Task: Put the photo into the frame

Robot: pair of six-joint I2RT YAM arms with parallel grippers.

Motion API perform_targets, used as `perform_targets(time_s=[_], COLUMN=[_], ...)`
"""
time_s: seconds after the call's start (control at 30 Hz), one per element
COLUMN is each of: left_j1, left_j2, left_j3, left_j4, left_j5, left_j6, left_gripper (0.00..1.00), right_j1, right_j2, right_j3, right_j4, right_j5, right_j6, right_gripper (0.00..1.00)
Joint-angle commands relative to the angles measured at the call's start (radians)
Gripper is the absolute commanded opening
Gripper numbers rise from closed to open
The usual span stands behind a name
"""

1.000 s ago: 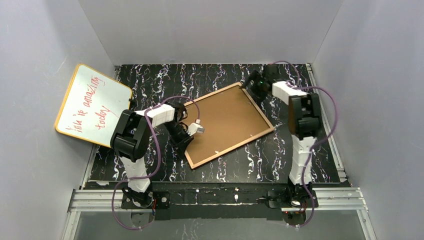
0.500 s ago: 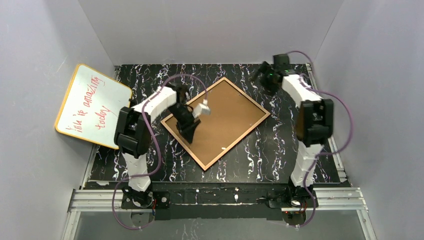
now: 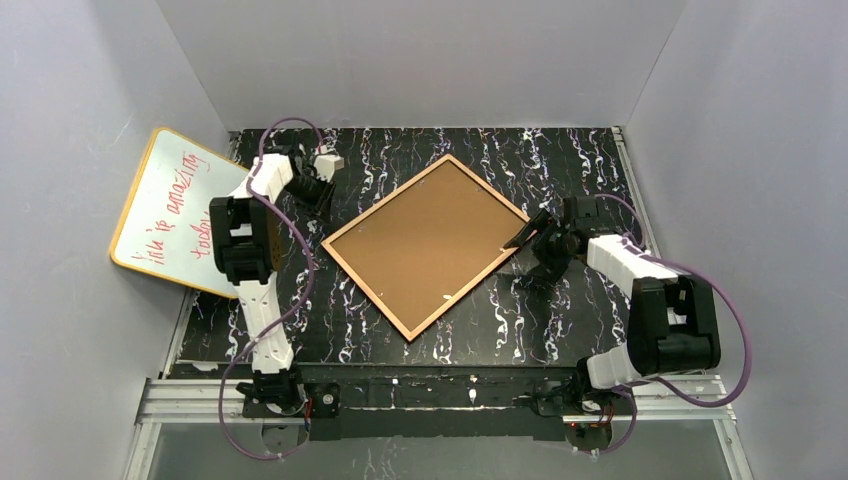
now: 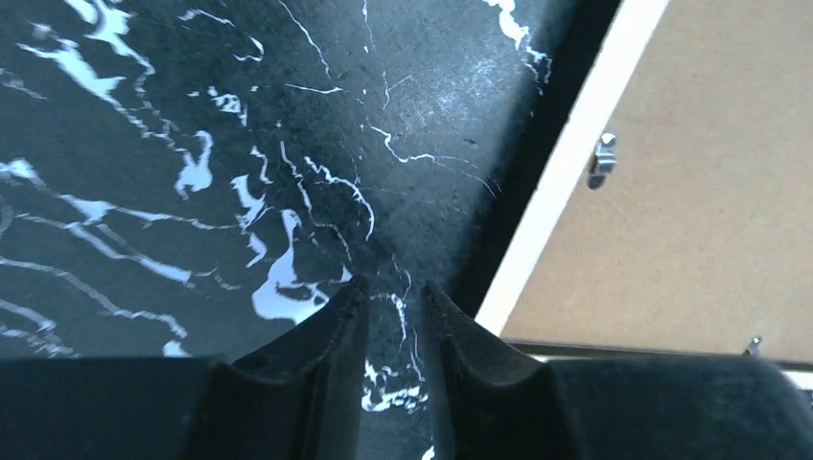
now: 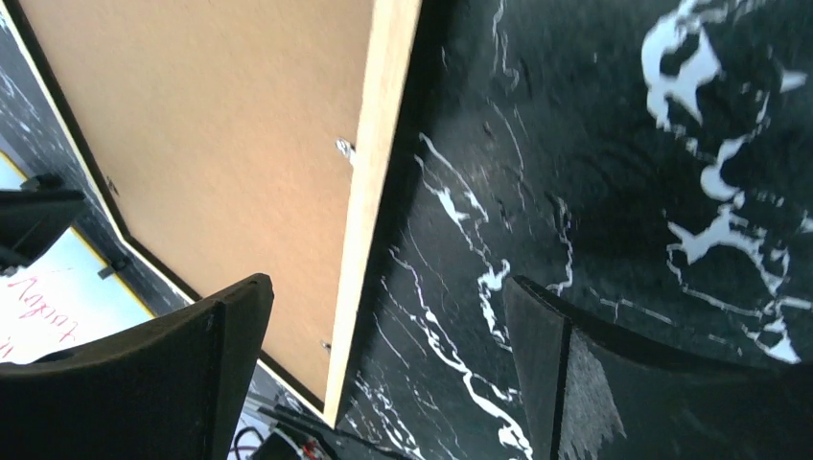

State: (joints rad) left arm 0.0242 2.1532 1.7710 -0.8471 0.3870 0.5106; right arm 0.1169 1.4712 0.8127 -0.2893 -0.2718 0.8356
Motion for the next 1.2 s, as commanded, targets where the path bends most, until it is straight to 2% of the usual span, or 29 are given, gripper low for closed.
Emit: perform_targets(time_s=[0.0, 0.17, 0.57, 0.73, 0.9, 1.03, 1.17], left_j1=[-0.030, -0.030, -0.065, -0.134, -0.236, -0.248, -0.178], left_j2=[0.005, 0.034, -0.128, -0.175, -0.255, -0.288, -0.269], left_j3=[-0.056, -0.117, -0.409, -0.508, -0.612, -0.610, -0.507], left_j4=[0.076, 0.056, -0.011, -0.043, -0.043, -0.058, -0.114], left_j5=[-0.036, 0.007, 0.108, 0.146, 0.194, 0.196, 0.228], left_j6=[-0.061, -0.030, 0.115, 0.139, 0.125, 0.119, 0.136], left_gripper=[0.23, 0.21, 0.20, 0.21, 0.22, 0.22, 0.22], right_j1=[0.005, 0.013, 0.007, -0.024, -0.057, -0.075, -0.070], right_j2=[-0.071, -0.017, 0.197, 0.262, 0.344, 0.338, 0.212], right_j3=[-0.059, -0.078, -0.005, 0.075, 0.224, 0.315, 0.280], right_j4=[0.097, 0.160, 0.254, 0.266, 0.213, 0.090, 0.085], right_j5=[-0.070, -0.098, -0.054, -0.046, -0.045, 0.039, 0.097], right_j6=[0.039, 0.057, 0.023, 0.021, 0.001, -0.022, -0.011], right_gripper=[0.99, 0.99, 0.99, 0.99, 0.99, 0.99, 0.99])
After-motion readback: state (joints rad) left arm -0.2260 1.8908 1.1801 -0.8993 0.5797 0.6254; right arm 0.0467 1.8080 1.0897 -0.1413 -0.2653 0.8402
